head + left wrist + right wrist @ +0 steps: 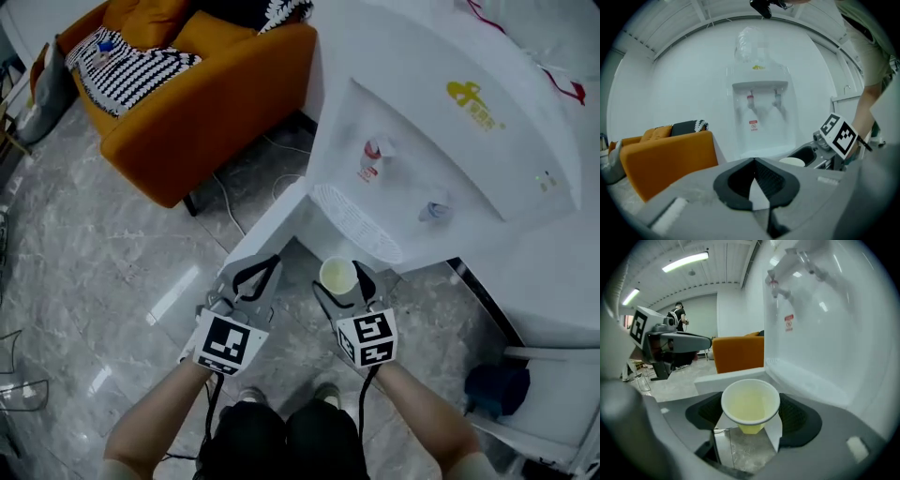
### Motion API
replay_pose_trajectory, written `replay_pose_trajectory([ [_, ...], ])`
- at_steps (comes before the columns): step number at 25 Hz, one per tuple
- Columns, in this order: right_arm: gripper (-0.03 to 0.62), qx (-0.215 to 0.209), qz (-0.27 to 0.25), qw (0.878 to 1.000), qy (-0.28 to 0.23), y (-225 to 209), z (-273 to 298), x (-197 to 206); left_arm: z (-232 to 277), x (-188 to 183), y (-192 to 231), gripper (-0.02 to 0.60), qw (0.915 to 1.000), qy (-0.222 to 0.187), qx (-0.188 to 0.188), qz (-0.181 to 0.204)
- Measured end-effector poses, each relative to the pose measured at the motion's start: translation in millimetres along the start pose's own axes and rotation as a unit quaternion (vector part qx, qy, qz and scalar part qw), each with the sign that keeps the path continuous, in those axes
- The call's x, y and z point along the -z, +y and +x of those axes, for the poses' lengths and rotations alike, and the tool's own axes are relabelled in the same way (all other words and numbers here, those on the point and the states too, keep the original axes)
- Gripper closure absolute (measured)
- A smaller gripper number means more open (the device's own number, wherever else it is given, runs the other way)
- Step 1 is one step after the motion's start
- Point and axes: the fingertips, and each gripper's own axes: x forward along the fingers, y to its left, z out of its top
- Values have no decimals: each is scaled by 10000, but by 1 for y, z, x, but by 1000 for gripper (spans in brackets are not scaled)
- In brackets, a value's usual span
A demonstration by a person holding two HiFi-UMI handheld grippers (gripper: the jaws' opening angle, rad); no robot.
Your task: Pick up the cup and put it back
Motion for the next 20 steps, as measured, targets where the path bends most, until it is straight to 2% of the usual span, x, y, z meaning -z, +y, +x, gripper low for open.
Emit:
replay_pose_trajectory([
  [5,224,-94,80,9999,-64,19,-64,-84,-43,-81,23,580,9999,-9,-122,-107],
  [8,224,-112,-48,9998,-144,30,-102,-139,-66,-136,32,580,9999,-48,-101,-89],
  [14,224,-221,-177,9994,-196,52,-176,-242,-117,-250,48,580,9998,-159,-57,130],
  [15,224,-223,-171,9994,-200,54,-187,-259,-125,-267,49,580,9995,-153,-69,257],
  [17,224,-192,-245,9993,-216,57,-210,-292,-142,-296,50,580,9984,-96,-139,538],
  [20,224,-81,-569,9977,-359,64,-244,-344,-167,-329,52,580,9983,-57,-120,572],
])
